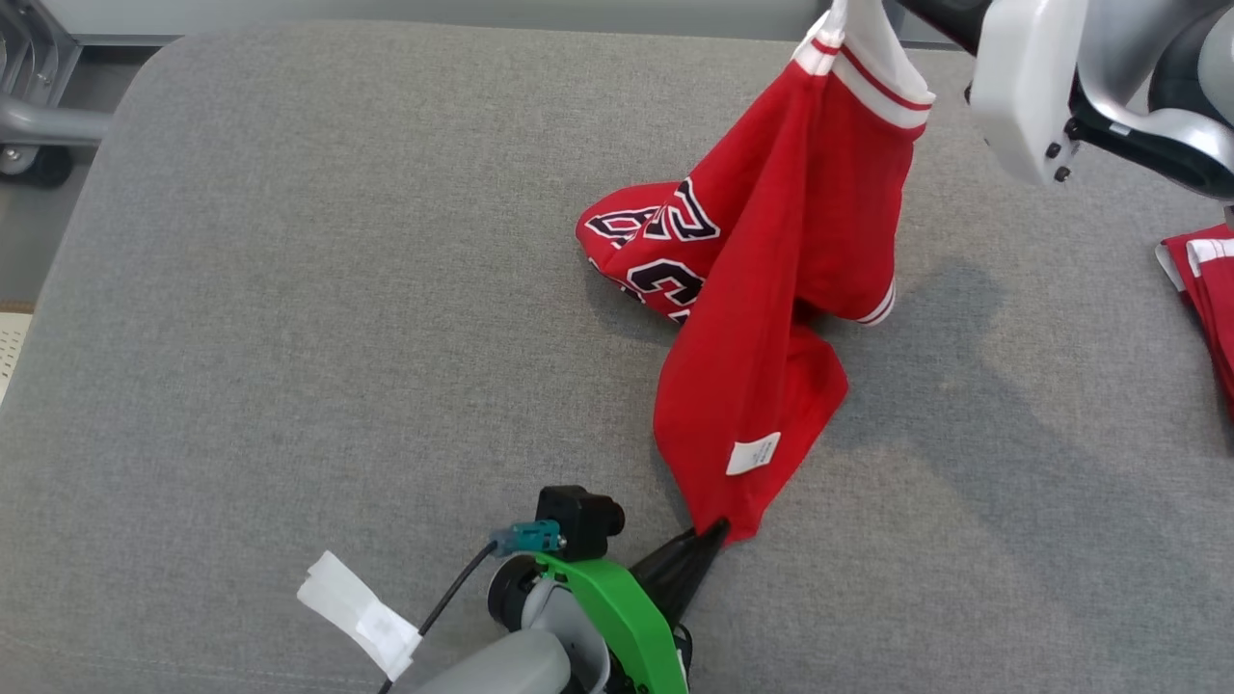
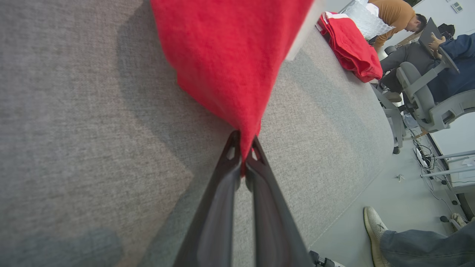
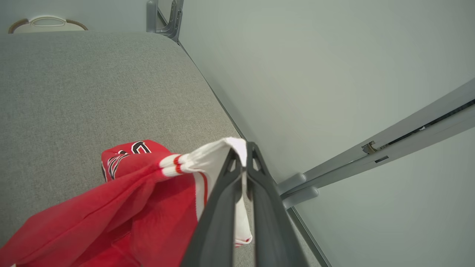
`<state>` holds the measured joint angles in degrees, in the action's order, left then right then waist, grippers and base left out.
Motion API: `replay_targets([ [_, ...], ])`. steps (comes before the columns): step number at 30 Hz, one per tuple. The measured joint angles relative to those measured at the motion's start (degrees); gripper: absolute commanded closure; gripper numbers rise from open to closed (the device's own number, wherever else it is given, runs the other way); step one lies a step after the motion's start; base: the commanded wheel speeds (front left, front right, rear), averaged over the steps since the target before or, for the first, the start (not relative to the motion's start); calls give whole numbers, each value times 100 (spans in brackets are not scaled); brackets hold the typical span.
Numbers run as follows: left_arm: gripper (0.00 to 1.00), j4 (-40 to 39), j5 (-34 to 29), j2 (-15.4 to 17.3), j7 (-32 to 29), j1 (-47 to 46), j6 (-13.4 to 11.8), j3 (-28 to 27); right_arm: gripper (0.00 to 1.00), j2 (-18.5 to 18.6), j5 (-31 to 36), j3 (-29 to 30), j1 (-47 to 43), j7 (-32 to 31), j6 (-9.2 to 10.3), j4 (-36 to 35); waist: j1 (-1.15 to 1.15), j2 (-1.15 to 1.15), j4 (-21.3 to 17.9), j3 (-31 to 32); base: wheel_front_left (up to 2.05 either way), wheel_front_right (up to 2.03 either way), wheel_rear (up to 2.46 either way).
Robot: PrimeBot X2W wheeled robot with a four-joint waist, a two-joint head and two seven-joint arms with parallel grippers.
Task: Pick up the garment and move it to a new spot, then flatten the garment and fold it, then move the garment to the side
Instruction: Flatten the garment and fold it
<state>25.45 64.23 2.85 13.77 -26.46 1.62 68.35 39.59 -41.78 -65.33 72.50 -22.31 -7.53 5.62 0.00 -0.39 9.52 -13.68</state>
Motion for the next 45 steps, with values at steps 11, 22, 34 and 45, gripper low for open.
replay_targets([
  [11,100,-302,-131,1103,40,-878,-375,-1076,100,577,-66,638,-128,862,288,202,0,0,-7,272,0,0,0],
  [22,100,-2604,-331,3156,-497,-1616,-335,-1550,100,790,-2064,1626,-1535,1536,958,-1010,0,0,-330,791,0,0,0],
  [34,100,-5156,193,4969,-1415,-2374,-753,-2939,100,2260,-3439,2687,-1692,1458,1255,-3241,0,0,-1199,1082,0,0,0],
  [45,100,-4500,1688,4933,-2953,-2426,-868,-2616,100,2072,-3952,2025,-2151,803,1321,-3111,0,0,-1574,656,0,0,0],
])
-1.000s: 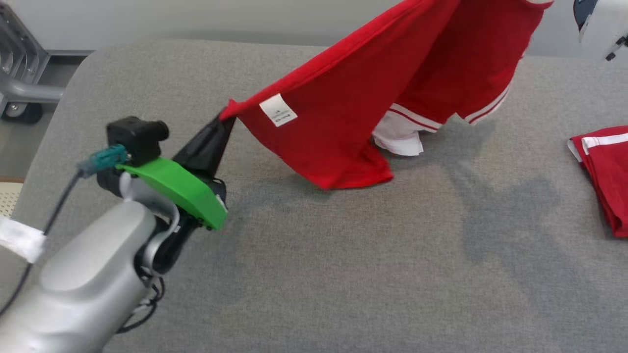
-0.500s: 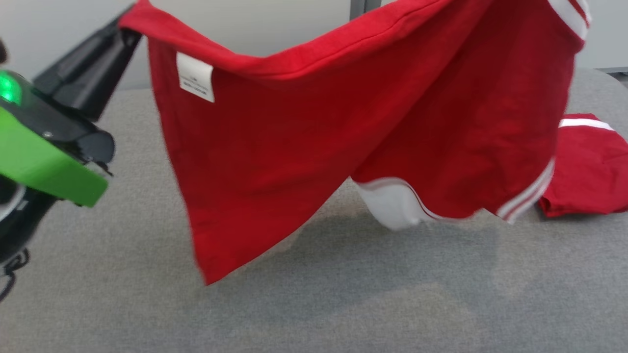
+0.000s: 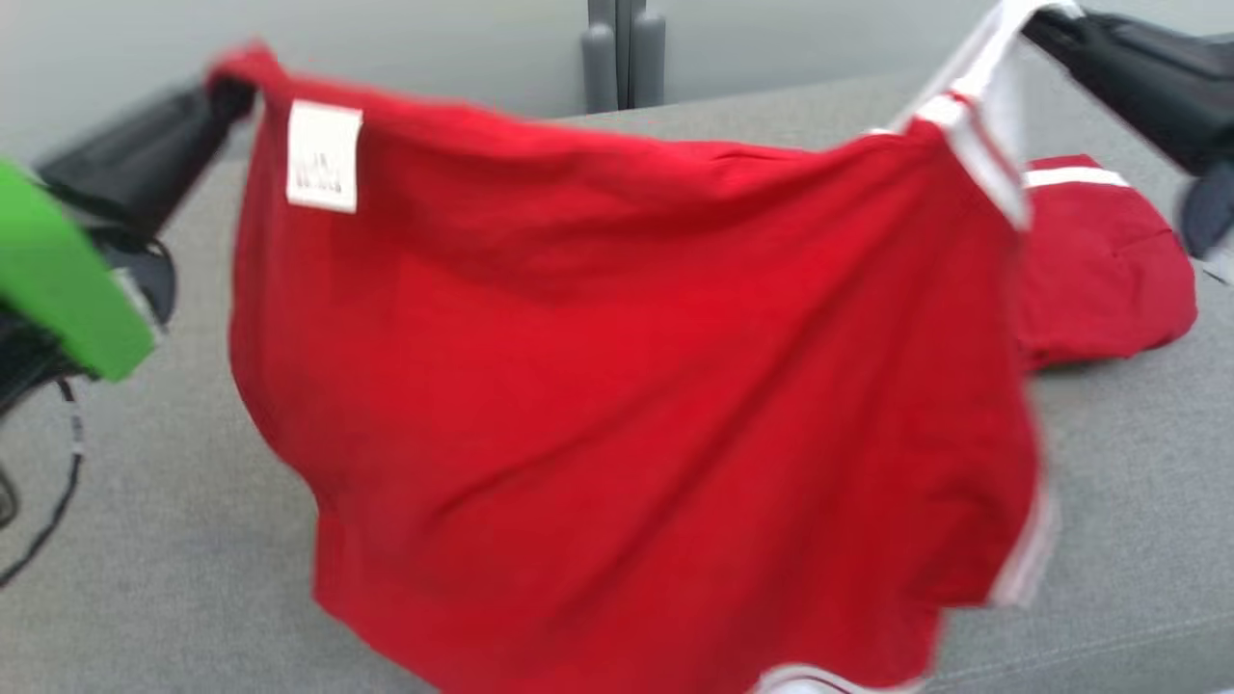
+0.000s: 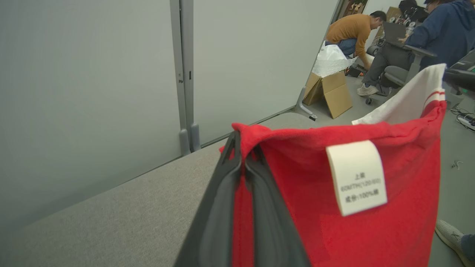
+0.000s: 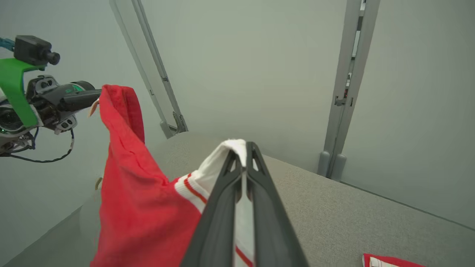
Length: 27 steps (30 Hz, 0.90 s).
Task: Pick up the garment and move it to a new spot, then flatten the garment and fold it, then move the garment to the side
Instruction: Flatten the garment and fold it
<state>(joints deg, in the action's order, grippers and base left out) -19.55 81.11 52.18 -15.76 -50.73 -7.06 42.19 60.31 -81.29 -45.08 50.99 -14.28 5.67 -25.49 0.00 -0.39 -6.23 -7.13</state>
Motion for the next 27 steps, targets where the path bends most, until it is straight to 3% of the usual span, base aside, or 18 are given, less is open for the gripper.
replay_targets([
  [1,100,0,0,0,0,0,0,0,100,0,0,0,0,0,0,0,0,0,0,0,0,0,0],
  [3,100,620,-123,-256,-189,4,-4,270,100,-482,315,-68,54,33,65,639,0,0,4,-151,0,0,0],
  [4,100,1169,-716,-548,-92,-210,-7,281,100,-813,978,40,416,201,148,1372,0,0,19,-303,0,0,0],
  [5,100,1169,-716,-548,-92,-210,-7,281,100,-813,978,40,416,201,148,1372,0,0,19,-303,0,0,0],
  [8,100,1410,-1862,-1007,434,-1383,-5,-82,100,-1128,1681,799,1512,733,157,2048,0,0,62,-526,0,0,0],
  [11,100,1238,-2342,-1422,746,-2456,-5,-364,100,-1155,2081,1261,2478,1025,157,2005,0,0,118,-749,0,0,0],
  [15,100,1199,-2902,-1371,903,-2559,-4,-215,100,-1143,2564,1039,2597,1109,155,1763,0,0,181,-1060,0,0,0],
  [17,100,1271,-3008,-1296,991,-2330,-4,-73,100,-1185,2616,815,2309,1132,154,1616,0,0,194,-1216,0,0,0],
  [21,100,1985,-3153,-1415,1689,-603,-7,416,100,-1579,2697,38,289,1499,151,1952,2,0,171,-1539,0,0,0],
  [27,100,2810,-3161,-1581,2436,1223,-5,616,100,-1972,2523,-358,-1929,1971,151,2635,1,0,89,-1531,0,0,0],
])
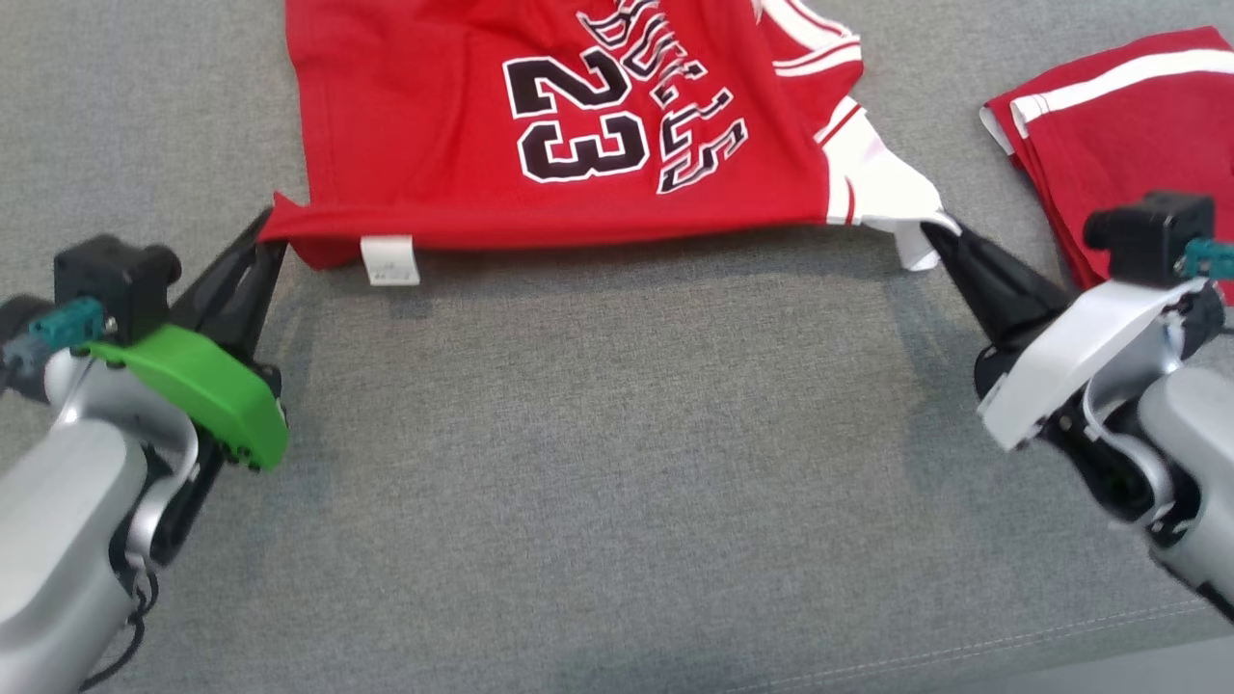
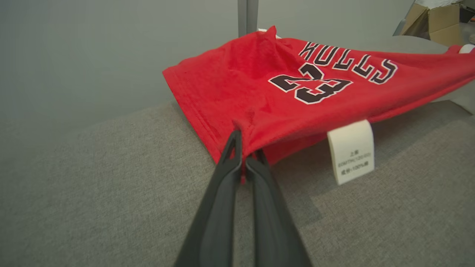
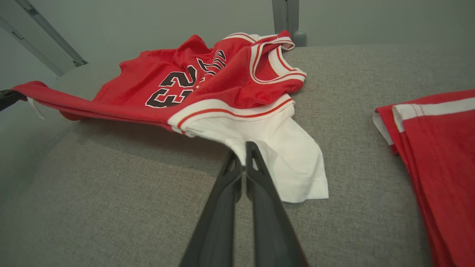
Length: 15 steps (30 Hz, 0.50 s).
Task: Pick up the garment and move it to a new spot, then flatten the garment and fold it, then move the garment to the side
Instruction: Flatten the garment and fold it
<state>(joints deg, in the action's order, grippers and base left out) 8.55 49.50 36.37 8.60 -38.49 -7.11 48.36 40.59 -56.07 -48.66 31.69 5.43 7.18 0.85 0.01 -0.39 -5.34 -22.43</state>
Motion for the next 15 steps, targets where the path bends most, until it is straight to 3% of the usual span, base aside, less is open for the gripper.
replay_targets([
  [8,100,614,240,-170,559,948,1,-194,100,-453,85,-98,-748,532,-2,98,-1,0,-72,233,0,0,0],
  [15,100,687,94,-467,566,1189,4,-269,100,-1,1149,-163,-775,508,-3,124,-1,0,-70,435,0,0,0],
])
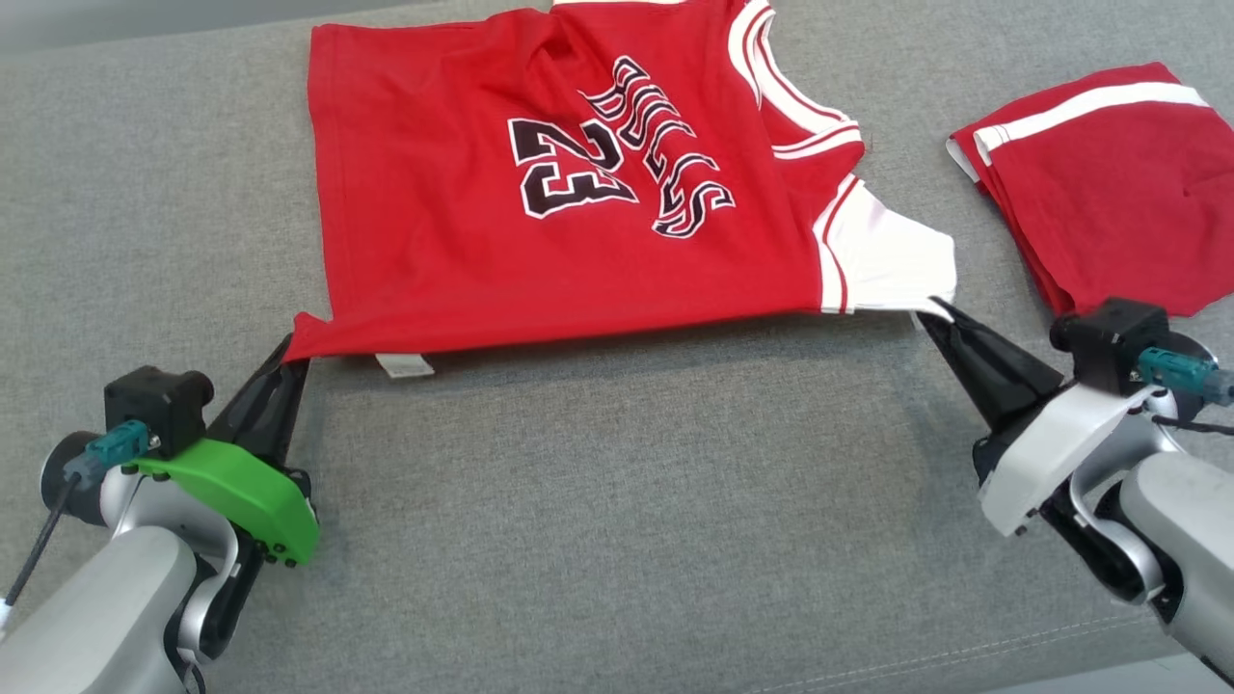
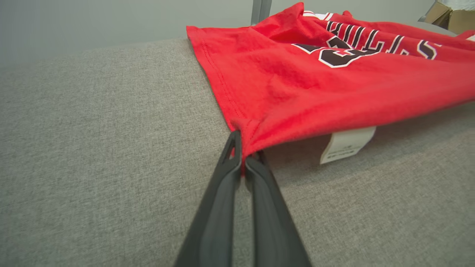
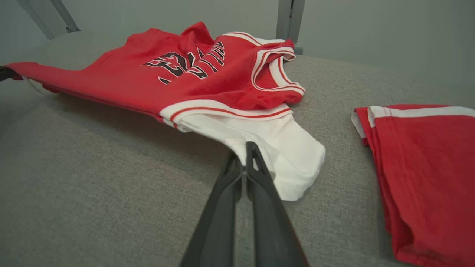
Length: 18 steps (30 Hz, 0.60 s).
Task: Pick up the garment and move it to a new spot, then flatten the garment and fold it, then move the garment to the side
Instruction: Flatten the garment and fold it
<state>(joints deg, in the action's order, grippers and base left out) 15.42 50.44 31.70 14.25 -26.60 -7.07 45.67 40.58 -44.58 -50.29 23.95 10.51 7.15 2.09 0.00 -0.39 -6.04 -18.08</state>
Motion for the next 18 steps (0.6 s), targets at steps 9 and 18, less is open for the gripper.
replay_targets([
  [9,100,52,-111,-226,1,491,-1,-398,100,-510,238,-374,-722,-299,1,309,0,0,7,70,0,0,0],
  [18,100,-144,-307,-605,1,670,-1,-933,0,-940,408,-69,-837,-300,2,588,0,0,105,147,0,0,0],
])
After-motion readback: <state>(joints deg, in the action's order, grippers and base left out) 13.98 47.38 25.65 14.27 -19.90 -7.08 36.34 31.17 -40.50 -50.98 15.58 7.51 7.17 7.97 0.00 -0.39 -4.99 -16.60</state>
